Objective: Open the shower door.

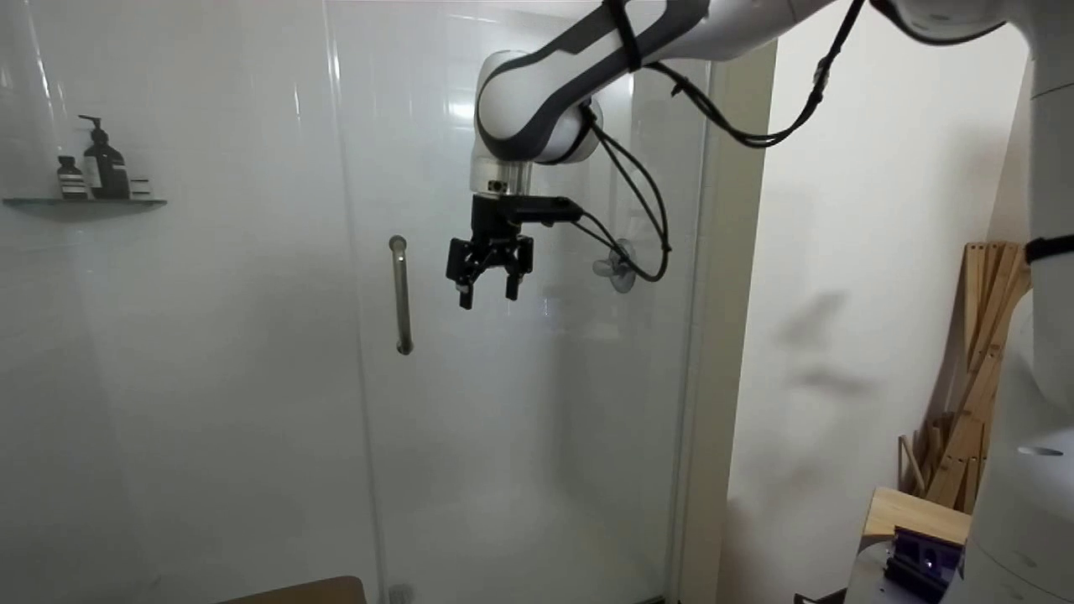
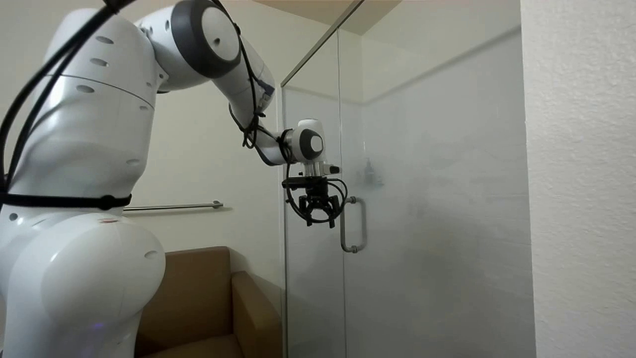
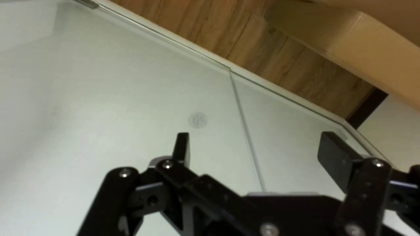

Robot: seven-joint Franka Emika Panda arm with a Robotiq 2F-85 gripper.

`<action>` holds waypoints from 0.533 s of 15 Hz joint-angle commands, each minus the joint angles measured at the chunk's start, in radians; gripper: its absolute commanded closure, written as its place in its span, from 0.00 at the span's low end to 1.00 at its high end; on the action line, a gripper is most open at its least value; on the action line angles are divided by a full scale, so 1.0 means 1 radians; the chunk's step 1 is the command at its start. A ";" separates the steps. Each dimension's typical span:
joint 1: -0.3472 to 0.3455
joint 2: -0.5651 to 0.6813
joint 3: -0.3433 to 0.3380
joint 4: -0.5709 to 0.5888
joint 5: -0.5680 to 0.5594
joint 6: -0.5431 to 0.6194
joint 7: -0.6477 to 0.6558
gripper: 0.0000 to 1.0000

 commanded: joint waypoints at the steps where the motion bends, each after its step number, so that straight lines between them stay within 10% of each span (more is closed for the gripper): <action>1: 0.039 0.131 -0.025 0.137 -0.007 0.068 0.028 0.00; 8: 0.048 0.135 -0.036 0.138 0.007 0.060 -0.004 0.00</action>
